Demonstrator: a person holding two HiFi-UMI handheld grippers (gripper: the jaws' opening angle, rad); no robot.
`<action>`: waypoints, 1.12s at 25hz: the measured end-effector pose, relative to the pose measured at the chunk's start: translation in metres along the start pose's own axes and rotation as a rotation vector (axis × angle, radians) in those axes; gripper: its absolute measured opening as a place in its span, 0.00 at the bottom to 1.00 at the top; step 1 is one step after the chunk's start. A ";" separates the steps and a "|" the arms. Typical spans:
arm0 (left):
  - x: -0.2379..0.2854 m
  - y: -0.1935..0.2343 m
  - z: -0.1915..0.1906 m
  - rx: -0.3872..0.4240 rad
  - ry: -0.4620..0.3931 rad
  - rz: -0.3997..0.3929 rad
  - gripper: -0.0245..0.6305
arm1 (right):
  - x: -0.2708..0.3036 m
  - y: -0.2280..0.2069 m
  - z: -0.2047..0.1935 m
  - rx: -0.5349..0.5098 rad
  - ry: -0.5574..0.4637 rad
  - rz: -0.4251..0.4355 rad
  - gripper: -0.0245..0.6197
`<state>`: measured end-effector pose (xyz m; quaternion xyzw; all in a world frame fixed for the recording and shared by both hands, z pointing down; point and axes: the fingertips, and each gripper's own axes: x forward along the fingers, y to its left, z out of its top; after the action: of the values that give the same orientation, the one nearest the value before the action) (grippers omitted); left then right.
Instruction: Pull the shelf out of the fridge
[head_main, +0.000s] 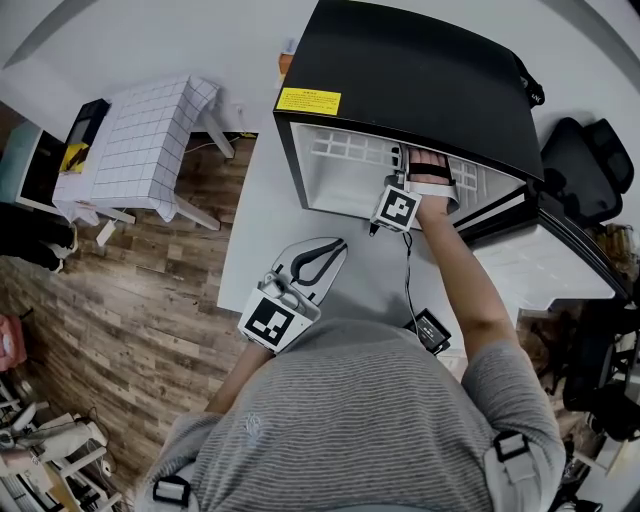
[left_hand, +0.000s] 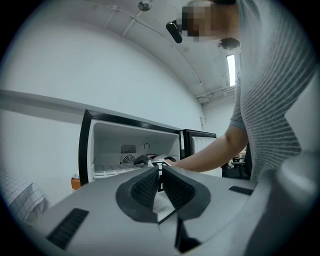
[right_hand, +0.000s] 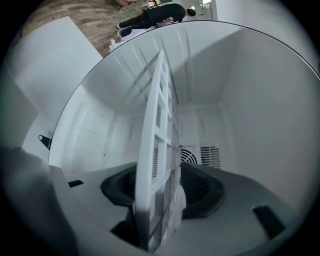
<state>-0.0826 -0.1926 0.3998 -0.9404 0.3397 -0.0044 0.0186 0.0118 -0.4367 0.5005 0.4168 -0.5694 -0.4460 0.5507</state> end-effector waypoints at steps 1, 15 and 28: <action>0.000 0.000 0.000 -0.001 0.000 -0.001 0.06 | 0.000 -0.001 -0.001 -0.006 0.003 -0.006 0.39; 0.000 -0.006 -0.001 -0.011 0.002 -0.016 0.06 | -0.004 -0.014 -0.002 0.033 0.021 -0.205 0.09; 0.002 -0.007 0.001 -0.006 -0.007 -0.029 0.06 | -0.005 -0.014 -0.001 0.041 0.019 -0.198 0.09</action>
<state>-0.0770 -0.1882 0.3993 -0.9453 0.3257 -0.0005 0.0168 0.0131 -0.4361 0.4855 0.4863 -0.5291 -0.4827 0.5006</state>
